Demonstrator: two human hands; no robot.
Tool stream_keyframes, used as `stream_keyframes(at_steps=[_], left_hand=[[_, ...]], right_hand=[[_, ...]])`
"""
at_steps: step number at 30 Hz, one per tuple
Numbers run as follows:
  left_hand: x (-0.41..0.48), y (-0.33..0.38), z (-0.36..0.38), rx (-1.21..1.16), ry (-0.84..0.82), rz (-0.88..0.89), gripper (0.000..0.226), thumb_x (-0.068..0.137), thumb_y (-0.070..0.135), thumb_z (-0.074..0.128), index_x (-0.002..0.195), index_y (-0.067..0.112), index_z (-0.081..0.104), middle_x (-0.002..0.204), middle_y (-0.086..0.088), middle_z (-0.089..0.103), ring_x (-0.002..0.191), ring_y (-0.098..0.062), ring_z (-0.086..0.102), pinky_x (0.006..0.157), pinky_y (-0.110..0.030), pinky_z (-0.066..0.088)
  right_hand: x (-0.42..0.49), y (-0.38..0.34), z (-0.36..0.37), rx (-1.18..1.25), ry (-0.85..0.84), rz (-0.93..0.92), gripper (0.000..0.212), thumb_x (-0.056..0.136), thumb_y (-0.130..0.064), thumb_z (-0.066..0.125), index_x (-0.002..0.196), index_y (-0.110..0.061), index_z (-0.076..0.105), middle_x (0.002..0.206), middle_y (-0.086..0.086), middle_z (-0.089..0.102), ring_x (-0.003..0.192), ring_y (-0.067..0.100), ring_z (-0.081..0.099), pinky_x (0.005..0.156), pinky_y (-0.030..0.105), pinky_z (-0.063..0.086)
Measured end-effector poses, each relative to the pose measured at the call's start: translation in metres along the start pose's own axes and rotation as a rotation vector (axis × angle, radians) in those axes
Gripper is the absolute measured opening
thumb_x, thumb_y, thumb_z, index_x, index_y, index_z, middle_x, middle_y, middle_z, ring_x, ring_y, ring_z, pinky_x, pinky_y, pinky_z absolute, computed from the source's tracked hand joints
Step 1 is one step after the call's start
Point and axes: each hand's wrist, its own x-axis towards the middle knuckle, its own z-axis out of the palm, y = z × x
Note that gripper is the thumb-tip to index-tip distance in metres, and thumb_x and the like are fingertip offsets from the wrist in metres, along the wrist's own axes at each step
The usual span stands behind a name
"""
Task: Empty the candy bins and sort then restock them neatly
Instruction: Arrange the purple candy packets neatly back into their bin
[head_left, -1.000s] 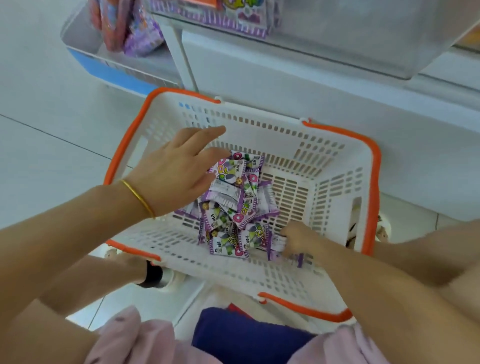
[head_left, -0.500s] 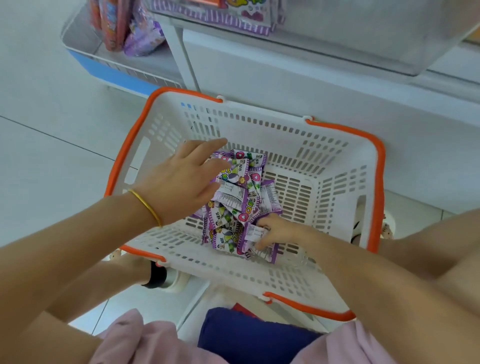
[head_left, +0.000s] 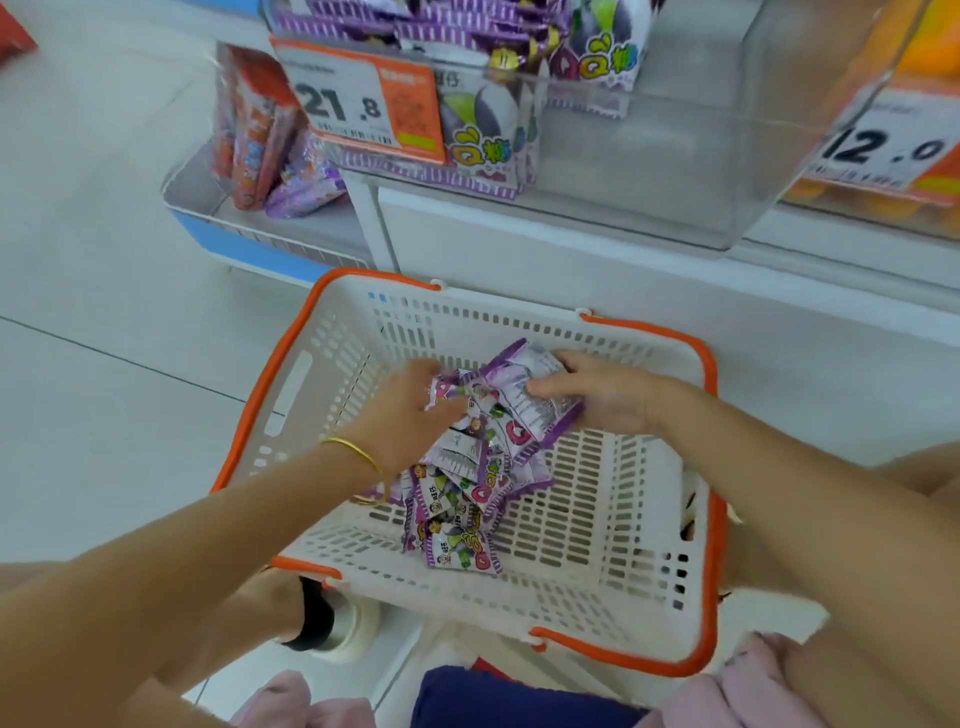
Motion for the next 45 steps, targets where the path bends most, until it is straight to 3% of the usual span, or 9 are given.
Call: stream_keyframes(at_steps=[5, 12, 17, 23, 28, 34, 38, 42, 45], left_hand=[[-0.007, 0.026, 0.014, -0.996, -0.179, -0.261, 0.063, 0.09, 0.037, 0.06, 0.141, 0.009, 0.036, 0.133, -0.017, 0.054, 0.104, -0.024, 0.063, 0.072, -0.035, 0.059], [-0.019, 0.039, 0.002, -1.078, -0.009, -0.192, 0.011, 0.096, 0.012, 0.052, 0.103, 0.005, 0.056, 0.057, 0.001, 0.066, 0.047, -0.012, 0.063, 0.045, -0.025, 0.054], [-0.02, 0.046, -0.006, -1.075, -0.01, -0.179, 0.025, 0.1, 0.022, 0.043, 0.114, 0.005, 0.055, 0.09, -0.012, 0.071, 0.072, -0.021, 0.067, 0.065, -0.033, 0.058], [-0.024, 0.054, -0.014, -1.249, -0.215, -0.058, 0.057, 0.085, 0.056, 0.044, 0.115, 0.012, 0.063, 0.11, -0.008, 0.07, 0.099, -0.019, 0.068, 0.088, -0.032, 0.054], [-0.018, 0.045, -0.023, -1.23, -0.173, -0.037, 0.046, 0.086, 0.031, 0.06, 0.12, 0.0, 0.06, 0.117, -0.017, 0.063, 0.1, -0.027, 0.063, 0.089, -0.038, 0.05], [-0.013, 0.04, -0.02, -1.203, -0.063, -0.078, 0.052, 0.076, 0.0, 0.061, 0.127, -0.006, 0.051, 0.121, -0.027, 0.061, 0.104, -0.038, 0.06, 0.094, -0.048, 0.046], [-0.015, 0.042, -0.015, -1.098, -0.049, 0.008, 0.038, 0.087, -0.01, 0.05, 0.122, 0.005, 0.053, 0.11, -0.017, 0.068, 0.095, -0.03, 0.067, 0.087, -0.043, 0.054], [-0.018, 0.045, -0.017, -1.044, -0.109, 0.099, 0.041, 0.082, -0.002, 0.059, 0.121, 0.01, 0.056, 0.101, -0.008, 0.072, 0.09, -0.023, 0.07, 0.074, -0.033, 0.059], [-0.018, 0.047, -0.016, -1.037, -0.119, 0.121, 0.041, 0.077, 0.019, 0.062, 0.116, 0.009, 0.062, 0.105, -0.012, 0.072, 0.094, -0.026, 0.07, 0.077, -0.035, 0.059]], right_hand=[[-0.035, -0.024, 0.033, 0.121, 0.053, -0.12, 0.037, 0.084, -0.012, 0.064, 0.121, -0.013, 0.057, 0.117, 0.01, 0.066, 0.102, 0.026, 0.065, 0.085, 0.044, 0.056], [-0.058, -0.034, 0.043, -0.333, 0.432, -0.304, 0.029, 0.081, -0.025, 0.073, 0.102, -0.015, 0.055, 0.104, 0.008, 0.068, 0.097, 0.027, 0.067, 0.083, 0.045, 0.056], [-0.066, -0.041, 0.059, -0.958, 0.904, -0.53, 0.045, 0.077, -0.037, 0.075, 0.109, -0.02, 0.048, 0.093, -0.011, 0.057, 0.078, 0.014, 0.056, 0.059, 0.032, 0.043], [-0.062, -0.023, 0.083, -1.313, 0.697, -0.821, 0.06, 0.073, 0.006, 0.066, 0.126, -0.018, 0.052, 0.112, 0.009, 0.052, 0.088, 0.028, 0.061, 0.054, 0.038, 0.05], [-0.057, -0.025, 0.073, -1.203, 0.515, -0.896, 0.068, 0.07, 0.013, 0.047, 0.128, -0.022, 0.057, 0.134, 0.004, 0.049, 0.118, 0.026, 0.05, 0.089, 0.039, 0.048], [-0.062, -0.039, 0.071, -0.372, 0.547, -0.632, 0.041, 0.084, 0.005, 0.049, 0.115, -0.022, 0.054, 0.116, -0.009, 0.057, 0.11, 0.008, 0.054, 0.095, 0.034, 0.047], [-0.054, -0.037, 0.064, -0.221, 0.494, -0.266, 0.04, 0.091, -0.039, 0.059, 0.113, -0.006, 0.058, 0.107, 0.015, 0.059, 0.086, 0.019, 0.056, 0.062, 0.029, 0.052], [-0.054, -0.038, 0.062, -0.129, 0.512, -0.311, 0.025, 0.086, -0.029, 0.067, 0.075, -0.013, 0.051, 0.087, 0.011, 0.056, 0.078, 0.02, 0.056, 0.058, 0.027, 0.049], [-0.055, -0.039, 0.063, -0.188, 0.538, -0.366, 0.025, 0.084, -0.022, 0.07, 0.076, -0.013, 0.048, 0.08, 0.008, 0.055, 0.069, 0.015, 0.053, 0.059, 0.028, 0.042]])
